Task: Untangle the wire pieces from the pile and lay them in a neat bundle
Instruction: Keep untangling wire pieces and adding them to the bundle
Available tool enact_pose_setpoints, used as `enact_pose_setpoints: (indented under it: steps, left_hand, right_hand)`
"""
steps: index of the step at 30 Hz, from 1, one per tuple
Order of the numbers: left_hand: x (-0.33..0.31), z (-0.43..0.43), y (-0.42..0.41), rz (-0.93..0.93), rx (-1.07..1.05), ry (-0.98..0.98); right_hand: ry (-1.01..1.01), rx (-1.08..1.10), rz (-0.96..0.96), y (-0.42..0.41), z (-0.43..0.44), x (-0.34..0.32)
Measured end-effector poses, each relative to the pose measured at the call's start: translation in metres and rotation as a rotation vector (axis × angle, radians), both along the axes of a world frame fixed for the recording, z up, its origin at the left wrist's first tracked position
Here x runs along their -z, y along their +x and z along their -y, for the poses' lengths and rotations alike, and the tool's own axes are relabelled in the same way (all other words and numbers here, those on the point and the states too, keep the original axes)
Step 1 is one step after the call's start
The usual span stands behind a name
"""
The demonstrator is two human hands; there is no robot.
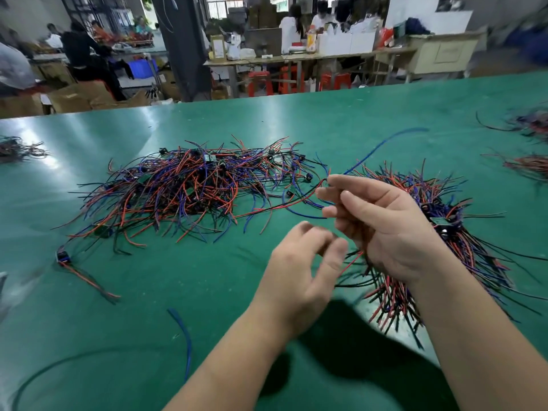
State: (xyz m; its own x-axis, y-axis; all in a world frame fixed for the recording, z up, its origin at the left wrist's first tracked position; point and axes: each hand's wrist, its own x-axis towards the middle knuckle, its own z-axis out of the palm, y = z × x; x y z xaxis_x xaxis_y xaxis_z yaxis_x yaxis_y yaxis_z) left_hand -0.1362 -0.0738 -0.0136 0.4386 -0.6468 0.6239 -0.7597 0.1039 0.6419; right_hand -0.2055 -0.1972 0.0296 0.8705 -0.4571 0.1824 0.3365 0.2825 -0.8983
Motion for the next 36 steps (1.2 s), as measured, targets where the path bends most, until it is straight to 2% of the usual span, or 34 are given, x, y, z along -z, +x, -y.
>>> enact_pose_setpoints:
  steps: [3,7,12,17,20,23,26,30,34,36]
  left_hand:
    - [0.000,0.000,0.011,-0.368,-0.003,-0.007]
    - [-0.008,0.002,0.018,-0.842,0.148,-0.198]
    - [-0.017,0.000,0.024,-1.068,0.100,-0.363]
    - [-0.022,-0.004,0.033,-1.181,0.030,-0.409]
    - [-0.022,-0.007,0.037,-1.258,0.034,-0.415]
    - [-0.025,-0.008,0.038,-1.340,0.126,-0.411]
    - [-0.030,-0.011,0.037,-1.367,0.188,-0.381]
    - [-0.031,-0.013,0.031,-1.231,0.203,-0.236]
    - [-0.024,-0.011,0.022,-1.033,0.188,-0.035]
    - [-0.022,-0.010,0.020,-0.996,0.170,0.019]
  right_hand:
    - [-0.039,-0.120,0.054,-0.003,-0.002,0.000]
    - [-0.145,-0.252,-0.017,-0.002,-0.012,0.003]
    - [-0.235,-0.316,-0.150,-0.003,-0.012,0.007]
    - [-0.212,-0.570,-0.309,-0.016,0.000,-0.003]
    - [-0.179,-0.664,-0.290,-0.025,0.006,-0.008]
    - [-0.108,-0.554,-0.179,-0.024,0.007,-0.011]
    - [-0.056,-0.304,-0.102,-0.015,0.005,-0.010]
    - [-0.019,-0.138,-0.130,-0.006,0.002,-0.007]
    - [-0.146,-0.121,-0.223,0.001,-0.006,0.001]
    - [-0.210,-0.078,-0.266,0.004,-0.009,0.004]
